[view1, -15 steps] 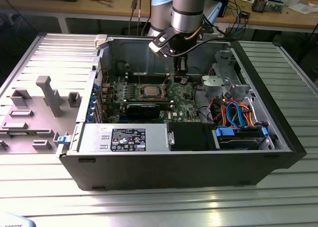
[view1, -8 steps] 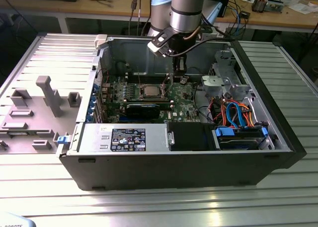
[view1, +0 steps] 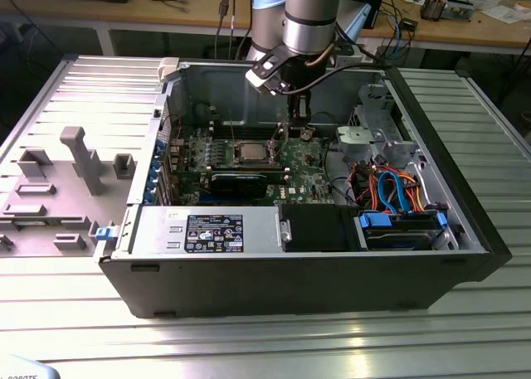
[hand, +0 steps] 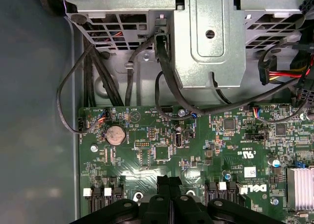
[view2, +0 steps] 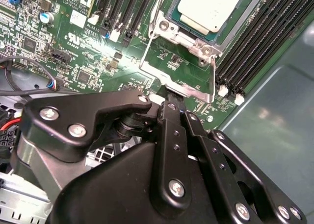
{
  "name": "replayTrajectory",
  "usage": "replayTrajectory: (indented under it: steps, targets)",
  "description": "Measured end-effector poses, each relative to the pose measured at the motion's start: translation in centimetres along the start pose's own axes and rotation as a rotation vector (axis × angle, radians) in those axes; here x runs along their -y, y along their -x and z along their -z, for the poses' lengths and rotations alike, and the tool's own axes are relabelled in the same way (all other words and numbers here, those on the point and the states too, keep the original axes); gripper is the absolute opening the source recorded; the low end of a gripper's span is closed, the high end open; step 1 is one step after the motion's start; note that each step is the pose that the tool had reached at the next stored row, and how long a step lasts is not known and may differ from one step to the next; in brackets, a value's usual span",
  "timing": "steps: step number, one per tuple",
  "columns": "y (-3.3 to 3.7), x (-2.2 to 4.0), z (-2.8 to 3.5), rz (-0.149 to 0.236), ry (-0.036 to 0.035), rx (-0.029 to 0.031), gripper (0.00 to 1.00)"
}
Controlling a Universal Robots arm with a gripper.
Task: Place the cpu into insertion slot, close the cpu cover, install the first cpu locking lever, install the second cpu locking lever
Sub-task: 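Close the cpu cover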
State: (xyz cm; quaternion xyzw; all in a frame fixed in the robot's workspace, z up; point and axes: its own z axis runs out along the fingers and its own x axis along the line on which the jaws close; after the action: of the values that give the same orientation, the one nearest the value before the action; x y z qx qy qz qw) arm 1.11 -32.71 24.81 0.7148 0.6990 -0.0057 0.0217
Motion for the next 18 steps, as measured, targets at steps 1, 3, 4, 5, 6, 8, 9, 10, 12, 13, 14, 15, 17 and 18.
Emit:
replayTrajectory:
  steps: [1, 3, 4, 5, 6, 8, 9, 10, 12, 13, 14, 15, 17, 18]
  targets:
    - [0.00, 0.03, 0.00, 0.000, 0.0000, -0.0001, 0.11]
    - [0.00, 0.14, 0.00, 0.000, 0.0000, 0.0000, 0.11]
    - [0.00, 0.19, 0.00, 0.000, 0.0000, 0.0000, 0.11]
    - [0.01, 0.26, 0.00, 0.000, 0.0000, 0.0000, 0.11]
    - [0.01, 0.30, 0.00, 0.000, 0.0000, 0.0000, 0.11]
    - [0.01, 0.45, 0.00, 0.000, 0.0000, 0.0000, 0.11]
    - [0.01, 0.56, 0.00, 0.000, 0.0000, 0.0000, 0.11]
    - [0.01, 0.61, 0.00, 0.000, 0.0000, 0.0000, 0.11]
    - [0.01, 0.70, 0.00, 0.000, 0.0000, 0.0000, 0.11]
    - [0.02, 0.78, 0.00, 0.000, 0.0000, 0.0000, 0.11]
    - [0.02, 0.80, 0.00, 0.000, 0.0000, 0.0000, 0.11]
    - [0.02, 0.80, 0.00, 0.000, 0.0000, 0.0000, 0.11]
    - [0.02, 0.83, 0.00, 0.000, 0.0000, 0.0000, 0.11]
    - [0.02, 0.84, 0.00, 0.000, 0.0000, 0.0000, 0.11]
